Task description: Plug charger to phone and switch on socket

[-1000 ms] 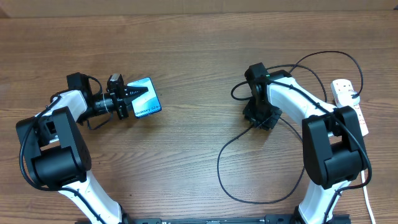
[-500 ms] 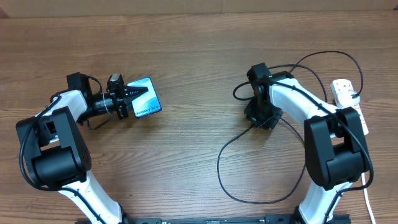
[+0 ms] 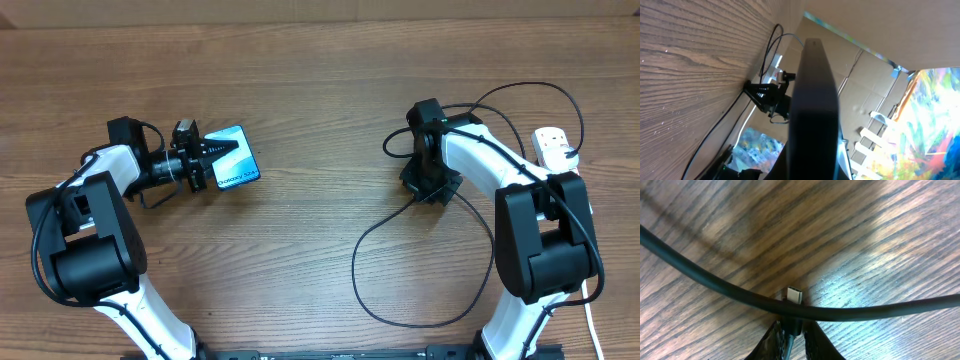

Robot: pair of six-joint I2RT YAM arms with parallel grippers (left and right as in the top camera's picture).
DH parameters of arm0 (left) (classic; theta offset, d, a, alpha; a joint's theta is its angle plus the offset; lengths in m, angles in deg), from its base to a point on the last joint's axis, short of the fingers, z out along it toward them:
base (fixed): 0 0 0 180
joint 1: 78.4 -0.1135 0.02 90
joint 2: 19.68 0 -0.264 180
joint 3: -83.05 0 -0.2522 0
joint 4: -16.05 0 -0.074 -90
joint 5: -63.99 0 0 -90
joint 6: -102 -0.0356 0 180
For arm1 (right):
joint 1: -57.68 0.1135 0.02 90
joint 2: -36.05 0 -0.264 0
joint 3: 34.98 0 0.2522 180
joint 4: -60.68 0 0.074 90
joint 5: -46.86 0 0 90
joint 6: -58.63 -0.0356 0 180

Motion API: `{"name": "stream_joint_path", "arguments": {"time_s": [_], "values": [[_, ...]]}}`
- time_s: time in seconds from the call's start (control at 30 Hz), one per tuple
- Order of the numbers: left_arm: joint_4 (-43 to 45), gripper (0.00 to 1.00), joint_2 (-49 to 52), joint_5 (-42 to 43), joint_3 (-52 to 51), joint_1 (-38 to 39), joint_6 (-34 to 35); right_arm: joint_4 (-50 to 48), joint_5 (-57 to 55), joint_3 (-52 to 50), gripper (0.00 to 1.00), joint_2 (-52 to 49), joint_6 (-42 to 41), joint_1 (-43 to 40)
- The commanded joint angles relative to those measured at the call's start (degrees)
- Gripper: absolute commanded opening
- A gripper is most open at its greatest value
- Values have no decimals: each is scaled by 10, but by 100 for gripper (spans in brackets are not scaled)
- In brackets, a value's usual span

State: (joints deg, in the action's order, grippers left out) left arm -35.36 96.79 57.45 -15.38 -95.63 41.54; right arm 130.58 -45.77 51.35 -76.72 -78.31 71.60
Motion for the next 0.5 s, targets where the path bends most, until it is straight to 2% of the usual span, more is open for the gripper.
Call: {"name": "stream_joint_path", "arguments": {"time_s": [0.0, 0.13, 0.3, 0.47], "values": [[0, 4, -8, 12, 11, 4, -13, -1, -24, -24, 16, -21, -5, -4], [0, 4, -8, 12, 11, 4, -13, -1, -24, -24, 8, -21, -5, -4], [0, 4, -8, 12, 11, 4, -13, 1, -24, -24, 4, -21, -5, -4], [0, 4, -8, 12, 11, 4, -13, 1, -24, -24, 4, -21, -5, -4]]}}
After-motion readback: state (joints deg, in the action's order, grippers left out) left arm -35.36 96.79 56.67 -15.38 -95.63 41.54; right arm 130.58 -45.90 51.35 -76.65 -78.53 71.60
